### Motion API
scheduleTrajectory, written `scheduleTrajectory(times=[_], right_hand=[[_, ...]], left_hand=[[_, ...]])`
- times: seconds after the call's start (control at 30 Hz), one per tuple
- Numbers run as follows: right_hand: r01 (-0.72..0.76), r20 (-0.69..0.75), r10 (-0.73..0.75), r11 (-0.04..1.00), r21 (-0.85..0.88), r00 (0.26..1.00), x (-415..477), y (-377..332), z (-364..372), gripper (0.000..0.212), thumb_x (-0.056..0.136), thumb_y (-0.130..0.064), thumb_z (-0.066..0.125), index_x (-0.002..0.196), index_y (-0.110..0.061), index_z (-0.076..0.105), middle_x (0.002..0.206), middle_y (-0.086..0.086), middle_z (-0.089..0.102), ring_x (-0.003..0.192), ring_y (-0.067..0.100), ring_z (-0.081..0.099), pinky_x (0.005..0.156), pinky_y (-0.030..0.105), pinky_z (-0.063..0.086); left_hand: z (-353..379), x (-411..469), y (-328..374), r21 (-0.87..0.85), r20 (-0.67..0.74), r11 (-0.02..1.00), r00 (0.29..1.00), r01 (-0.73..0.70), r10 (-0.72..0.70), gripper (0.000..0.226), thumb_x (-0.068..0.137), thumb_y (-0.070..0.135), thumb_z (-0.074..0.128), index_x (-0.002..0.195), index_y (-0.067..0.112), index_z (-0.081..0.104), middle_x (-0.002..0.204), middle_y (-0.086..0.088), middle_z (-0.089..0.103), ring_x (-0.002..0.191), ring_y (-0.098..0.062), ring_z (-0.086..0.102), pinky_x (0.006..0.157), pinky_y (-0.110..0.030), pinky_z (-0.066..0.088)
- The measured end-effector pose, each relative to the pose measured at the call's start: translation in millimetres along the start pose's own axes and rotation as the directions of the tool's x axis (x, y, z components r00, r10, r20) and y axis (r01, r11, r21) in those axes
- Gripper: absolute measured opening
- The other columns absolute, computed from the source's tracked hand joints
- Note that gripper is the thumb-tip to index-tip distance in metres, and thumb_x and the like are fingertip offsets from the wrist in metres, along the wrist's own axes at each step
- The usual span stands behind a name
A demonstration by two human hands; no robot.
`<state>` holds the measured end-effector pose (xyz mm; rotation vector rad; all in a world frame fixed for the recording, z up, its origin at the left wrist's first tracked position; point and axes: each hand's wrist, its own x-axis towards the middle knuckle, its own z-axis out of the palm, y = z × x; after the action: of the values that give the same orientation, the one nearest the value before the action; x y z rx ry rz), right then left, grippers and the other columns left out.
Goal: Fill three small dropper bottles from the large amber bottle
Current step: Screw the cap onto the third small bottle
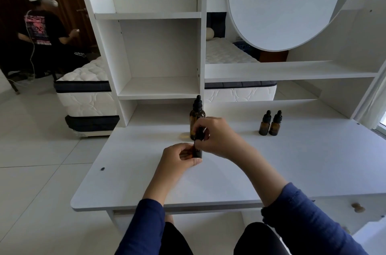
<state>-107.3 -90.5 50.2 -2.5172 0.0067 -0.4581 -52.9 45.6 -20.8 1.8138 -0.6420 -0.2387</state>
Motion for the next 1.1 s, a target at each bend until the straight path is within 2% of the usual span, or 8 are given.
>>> scheduleTrajectory(times=[0.27, 0.43, 0.57, 0.67, 0.8, 0.9, 1.0, 1.1], right_hand=[[-0.099, -0.045, 0.096, 0.994, -0.054, 0.994, -3, 4, 17, 0.026, 0.074, -0.027, 0.07, 0.072, -0.01, 0.05, 0.064, -0.005, 0.041, 0.056, 0.013, 0.038, 0.046, 0.016, 0.026], [-0.063, -0.136, 0.079, 0.992, 0.113, 0.988, -12, 10, 19, 0.028, 0.079, -0.033, 0.07, 0.091, -0.011, 0.057, 0.087, 0.0, 0.062, 0.078, 0.011, 0.058, 0.064, 0.015, 0.046], [-0.006, -0.191, 0.064, 0.957, 0.289, 0.98, -21, 10, 24, 0.02, 0.083, -0.008, 0.063, 0.102, -0.015, 0.062, 0.094, -0.004, 0.067, 0.091, 0.008, 0.064, 0.086, 0.015, 0.051], [0.006, -0.249, 0.072, 0.955, 0.298, 0.966, -21, 10, 28, 0.023, 0.078, 0.001, 0.066, 0.096, -0.013, 0.067, 0.086, -0.004, 0.068, 0.083, 0.01, 0.065, 0.081, 0.012, 0.051], [-0.026, -0.283, 0.11, 0.958, 0.286, 0.953, -17, 11, 33, 0.02, 0.072, -0.013, 0.077, 0.088, -0.01, 0.065, 0.081, 0.002, 0.062, 0.074, 0.012, 0.06, 0.068, 0.013, 0.05], [-0.022, -0.292, 0.12, 0.947, 0.319, 0.949, -20, 13, 37, 0.018, 0.081, -0.022, 0.069, 0.096, -0.014, 0.062, 0.089, -0.002, 0.064, 0.082, 0.009, 0.061, 0.074, 0.016, 0.051], [0.012, -0.295, 0.102, 0.933, 0.361, 0.95, -26, 15, 41, 0.019, 0.088, -0.01, 0.057, 0.105, -0.015, 0.063, 0.099, -0.005, 0.068, 0.09, 0.008, 0.063, 0.082, 0.013, 0.05], [-0.009, -0.326, 0.135, 0.933, 0.359, 0.936, -28, 15, 45, 0.021, 0.083, -0.007, 0.065, 0.102, -0.015, 0.066, 0.094, -0.004, 0.07, 0.084, 0.008, 0.065, 0.078, 0.01, 0.049]], left_hand=[[-1, -1, 1, -0.003, 0.01, 1.0, 1.0, 0.003, -0.003, 0.02, 0.074, 0.011, 0.076, 0.089, 0.023, 0.072, 0.085, 0.009, 0.074, 0.083, 0.0, 0.068, 0.077, -0.012, 0.05], [-1, 0, 1, 0.013, 0.014, 1.0, 1.0, 0.009, -0.009, 0.025, 0.074, 0.015, 0.077, 0.097, 0.023, 0.071, 0.09, 0.01, 0.073, 0.086, 0.001, 0.067, 0.081, -0.016, 0.051], [-1, 0, 2, -0.004, 0.016, 1.0, 1.0, 0.016, -0.016, 0.023, 0.074, 0.014, 0.075, 0.095, 0.023, 0.071, 0.089, 0.01, 0.073, 0.085, 0.003, 0.066, 0.078, -0.012, 0.049], [-1, -1, 2, 0.008, 0.007, 1.0, 1.0, 0.024, -0.024, 0.024, 0.074, 0.015, 0.076, 0.097, 0.022, 0.07, 0.09, 0.01, 0.072, 0.084, 0.005, 0.066, 0.078, -0.012, 0.049], [-1, 0, 0, 0.018, 0.009, 1.0, 1.0, 0.019, -0.019, 0.028, 0.074, 0.017, 0.077, 0.1, 0.023, 0.07, 0.092, 0.01, 0.073, 0.086, 0.002, 0.067, 0.082, -0.018, 0.051], [-1, 1, 0, 0.011, 0.017, 1.0, 1.0, 0.021, -0.021, 0.028, 0.074, 0.016, 0.077, 0.1, 0.023, 0.071, 0.092, 0.01, 0.073, 0.087, 0.001, 0.067, 0.085, -0.022, 0.053], [-1, 1, 0, -0.016, 0.019, 1.0, 1.0, 0.025, -0.024, 0.026, 0.074, 0.014, 0.077, 0.098, 0.021, 0.071, 0.092, 0.008, 0.074, 0.087, -0.002, 0.068, 0.087, -0.025, 0.054], [-1, 1, 0, -0.011, 0.009, 1.0, 1.0, 0.019, -0.019, 0.024, 0.074, 0.011, 0.077, 0.094, 0.022, 0.072, 0.089, 0.007, 0.074, 0.085, -0.002, 0.069, 0.085, -0.024, 0.054]])
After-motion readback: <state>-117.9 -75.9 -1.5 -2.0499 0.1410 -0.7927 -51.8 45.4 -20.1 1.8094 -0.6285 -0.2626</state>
